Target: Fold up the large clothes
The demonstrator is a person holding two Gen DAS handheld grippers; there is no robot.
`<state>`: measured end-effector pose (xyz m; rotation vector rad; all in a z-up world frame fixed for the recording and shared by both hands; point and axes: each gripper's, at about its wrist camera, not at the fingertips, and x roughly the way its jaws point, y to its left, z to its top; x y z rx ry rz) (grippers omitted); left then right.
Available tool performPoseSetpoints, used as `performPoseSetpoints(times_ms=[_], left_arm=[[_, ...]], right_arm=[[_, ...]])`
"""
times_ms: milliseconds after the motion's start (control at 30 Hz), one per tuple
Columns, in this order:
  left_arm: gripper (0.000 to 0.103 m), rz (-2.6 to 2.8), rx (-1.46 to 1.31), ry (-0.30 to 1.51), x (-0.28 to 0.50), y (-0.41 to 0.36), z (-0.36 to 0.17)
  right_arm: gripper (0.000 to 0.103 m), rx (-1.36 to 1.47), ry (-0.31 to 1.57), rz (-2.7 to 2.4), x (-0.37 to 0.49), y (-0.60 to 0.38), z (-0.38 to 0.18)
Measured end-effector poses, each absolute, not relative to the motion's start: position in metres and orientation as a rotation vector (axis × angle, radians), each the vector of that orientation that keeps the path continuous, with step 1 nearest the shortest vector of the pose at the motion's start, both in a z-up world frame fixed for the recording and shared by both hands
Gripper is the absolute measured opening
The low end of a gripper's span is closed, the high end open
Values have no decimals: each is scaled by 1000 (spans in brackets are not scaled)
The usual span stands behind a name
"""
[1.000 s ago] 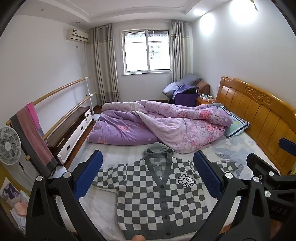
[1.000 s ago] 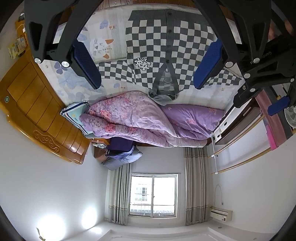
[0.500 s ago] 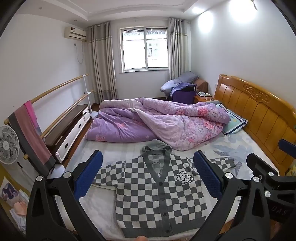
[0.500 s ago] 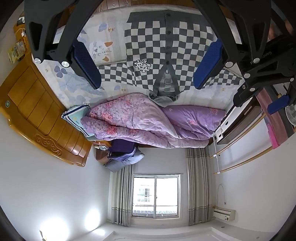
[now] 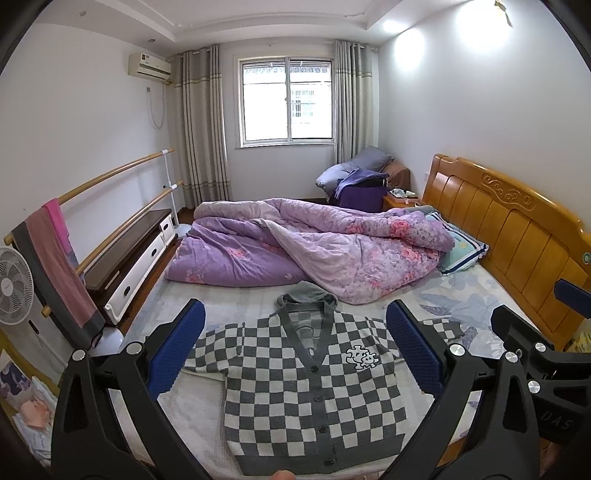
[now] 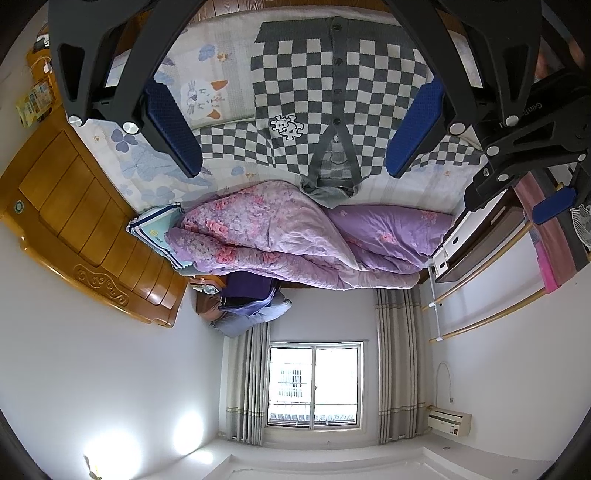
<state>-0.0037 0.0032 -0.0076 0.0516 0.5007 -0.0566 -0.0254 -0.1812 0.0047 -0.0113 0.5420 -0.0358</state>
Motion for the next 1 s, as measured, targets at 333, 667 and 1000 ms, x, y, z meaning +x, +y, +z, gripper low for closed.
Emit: performPoseSetpoints(times_ms=[333,667,1000], left_arm=[[98,-55,53,476,-8,-6,-1],[98,-84,30,471,-5,-11,-1],[98,-54,42,465,-2,2,-4]], right_arm=[[96,-20,537,-39,-28,-183,10],[96,-20,517,-46,-30,-184,12],[96,-16,527,-28,-25,-180,13]])
